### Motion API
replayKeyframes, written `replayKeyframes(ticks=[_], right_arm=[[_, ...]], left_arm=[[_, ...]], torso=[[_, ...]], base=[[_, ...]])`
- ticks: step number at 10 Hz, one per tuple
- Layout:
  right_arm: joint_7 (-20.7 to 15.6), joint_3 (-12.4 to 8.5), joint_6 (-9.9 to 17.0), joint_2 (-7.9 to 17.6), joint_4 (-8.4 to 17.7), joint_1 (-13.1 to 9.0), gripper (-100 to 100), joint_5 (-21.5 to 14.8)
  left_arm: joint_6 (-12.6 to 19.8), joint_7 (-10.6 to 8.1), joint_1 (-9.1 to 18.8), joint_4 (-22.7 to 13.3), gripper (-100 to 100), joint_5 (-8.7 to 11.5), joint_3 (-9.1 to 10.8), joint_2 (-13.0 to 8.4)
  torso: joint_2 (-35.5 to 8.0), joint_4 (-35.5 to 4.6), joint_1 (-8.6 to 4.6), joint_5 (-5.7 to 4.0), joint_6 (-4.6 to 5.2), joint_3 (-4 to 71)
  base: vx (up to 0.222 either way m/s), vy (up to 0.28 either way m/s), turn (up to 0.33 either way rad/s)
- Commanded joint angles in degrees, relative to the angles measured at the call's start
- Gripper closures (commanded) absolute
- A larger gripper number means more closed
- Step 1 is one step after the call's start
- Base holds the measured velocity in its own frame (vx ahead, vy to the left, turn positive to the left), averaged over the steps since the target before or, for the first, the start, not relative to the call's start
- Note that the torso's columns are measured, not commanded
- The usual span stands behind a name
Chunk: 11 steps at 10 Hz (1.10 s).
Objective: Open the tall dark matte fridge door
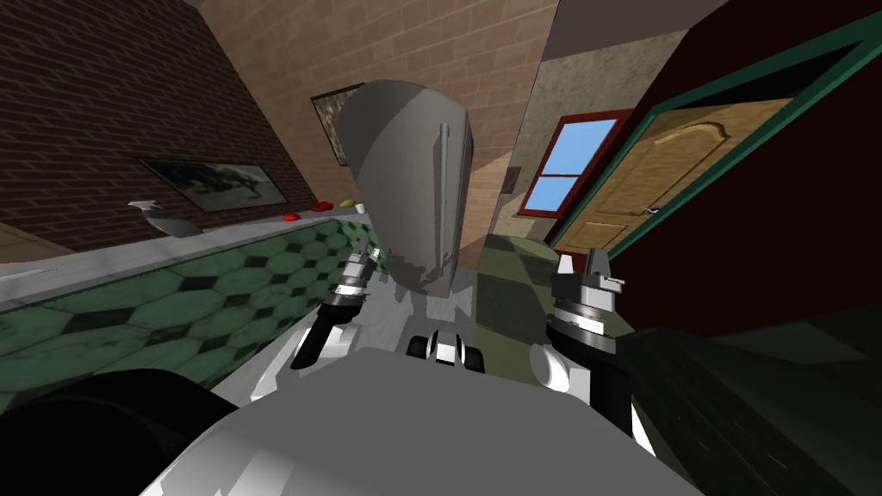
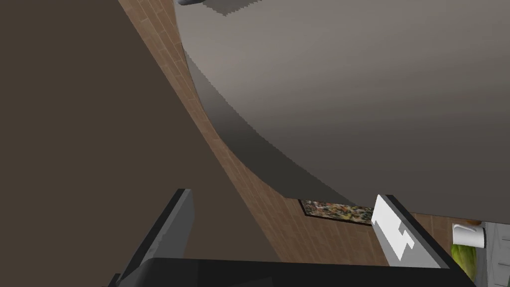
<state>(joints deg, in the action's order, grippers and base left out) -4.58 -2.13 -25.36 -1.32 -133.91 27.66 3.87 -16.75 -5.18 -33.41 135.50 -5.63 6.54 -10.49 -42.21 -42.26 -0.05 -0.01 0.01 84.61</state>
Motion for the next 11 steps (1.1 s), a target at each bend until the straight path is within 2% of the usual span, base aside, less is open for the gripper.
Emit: replayKeyframes(ticks=[1,6,11], right_arm=[[0.0,0.0,0.0,0.0,0.0,0.0,0,0.0],[0.0,0.0,0.0,0.0,0.0,0.0,0,0.0],[0.0,0.0,0.0,0.0,0.0,0.0,0,0.0]], left_arm=[[3.1,-2.73,-2.9,1.3,-100,-1.3,3.77,-2.4],[8.2,-7.44,-8.8,2.8,-100,-3.9,10.50,-6.2],[13.9,-12.64,-15.4,2.7,-100,-6.9,17.91,-10.7]], torso=[[0.0,0.0,0.08,0.02,-0.02,0.0],[-0.1,0.0,0.02,0.00,0.00,0.0],[0.0,0.0,0.08,0.02,-0.01,0.0]], base=[[0.088,-0.046,-0.166],[0.088,-0.055,-0.186],[0.103,-0.047,-0.202]])
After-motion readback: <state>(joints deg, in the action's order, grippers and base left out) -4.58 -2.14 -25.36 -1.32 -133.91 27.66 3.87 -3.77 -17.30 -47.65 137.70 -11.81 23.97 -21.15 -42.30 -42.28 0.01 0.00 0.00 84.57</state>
